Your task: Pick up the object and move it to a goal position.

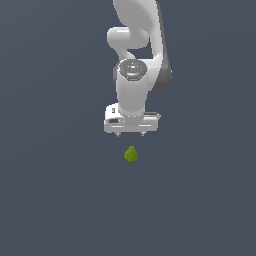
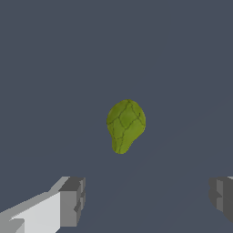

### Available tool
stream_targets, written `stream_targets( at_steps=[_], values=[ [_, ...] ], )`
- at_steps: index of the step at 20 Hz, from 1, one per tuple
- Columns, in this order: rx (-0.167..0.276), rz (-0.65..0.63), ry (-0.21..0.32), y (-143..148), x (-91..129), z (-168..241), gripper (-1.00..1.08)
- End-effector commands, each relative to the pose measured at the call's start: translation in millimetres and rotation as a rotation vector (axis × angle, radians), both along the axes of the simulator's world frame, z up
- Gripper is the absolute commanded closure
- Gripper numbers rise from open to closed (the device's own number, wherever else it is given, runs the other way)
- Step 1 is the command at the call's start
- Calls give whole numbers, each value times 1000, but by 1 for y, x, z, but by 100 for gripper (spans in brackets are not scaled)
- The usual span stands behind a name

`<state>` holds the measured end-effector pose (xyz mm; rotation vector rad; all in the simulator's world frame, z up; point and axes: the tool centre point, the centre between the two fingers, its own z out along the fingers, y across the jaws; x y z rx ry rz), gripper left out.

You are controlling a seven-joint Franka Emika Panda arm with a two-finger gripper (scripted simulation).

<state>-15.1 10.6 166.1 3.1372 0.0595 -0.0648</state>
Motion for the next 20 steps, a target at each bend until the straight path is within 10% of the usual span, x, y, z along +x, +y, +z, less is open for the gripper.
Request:
stream_targets(
  at_steps=[1,20],
  values=[
    [0,0,0,0,0,0,-92],
    [-31,-52,-1,-16,-1,-8,-92]
  ],
)
